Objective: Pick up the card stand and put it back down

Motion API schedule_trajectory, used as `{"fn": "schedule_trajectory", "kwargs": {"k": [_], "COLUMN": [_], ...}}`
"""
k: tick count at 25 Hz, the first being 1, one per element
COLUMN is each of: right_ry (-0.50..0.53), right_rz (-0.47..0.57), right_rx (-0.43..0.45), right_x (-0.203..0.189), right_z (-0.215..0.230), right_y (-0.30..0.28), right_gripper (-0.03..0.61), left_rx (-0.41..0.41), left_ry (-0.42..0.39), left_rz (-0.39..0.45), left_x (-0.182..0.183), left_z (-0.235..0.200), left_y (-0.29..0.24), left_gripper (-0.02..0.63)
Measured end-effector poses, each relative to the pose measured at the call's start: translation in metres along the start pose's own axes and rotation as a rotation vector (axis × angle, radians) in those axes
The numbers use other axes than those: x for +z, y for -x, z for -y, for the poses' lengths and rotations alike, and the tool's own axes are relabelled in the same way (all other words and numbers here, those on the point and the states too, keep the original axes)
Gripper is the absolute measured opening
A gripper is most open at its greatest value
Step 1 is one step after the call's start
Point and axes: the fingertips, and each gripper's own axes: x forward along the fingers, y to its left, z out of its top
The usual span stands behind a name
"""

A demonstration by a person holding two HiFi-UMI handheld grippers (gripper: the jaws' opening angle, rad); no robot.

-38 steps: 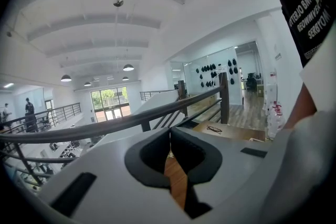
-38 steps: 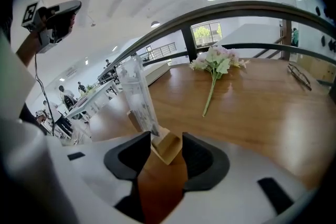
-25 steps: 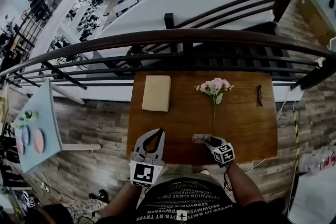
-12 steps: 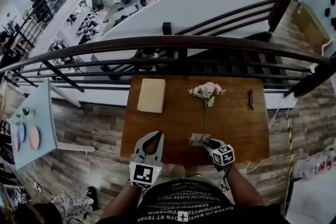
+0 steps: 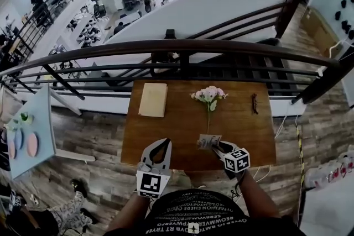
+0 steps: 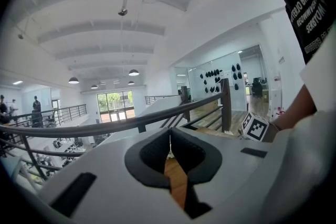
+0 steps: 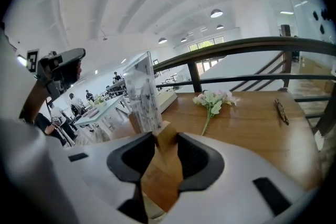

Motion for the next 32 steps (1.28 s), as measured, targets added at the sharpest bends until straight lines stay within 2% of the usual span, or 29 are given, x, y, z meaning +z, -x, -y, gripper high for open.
{"fn": "schedule_trajectory", "kwargs": {"k": [5, 16, 32], "right_ry": [0.012, 0.083, 0.116], "right_rz": [0.05, 0.122, 0.193], "right_rx": [-0.002, 0.056, 0.103], "right_x": [0.03, 0.094, 0.132], "right_z": [-0.01, -0.057, -0.097], "right_y": [0.031, 0.094, 0.143], "right_gripper": [0.144, 0.143, 0.141], "left_rx": [0.005, 0.019, 0.03], "left_ry": [0.002, 0.004, 0.014], "left_rz": [0.015, 0.04, 0.038], "left_x": [0.001, 0.004, -0.01], "left_z": [0.015, 0.037, 0.054], "left_y": [0.013, 0.039, 0.07], "left_gripper": [0.026, 0.026, 0.026]}}
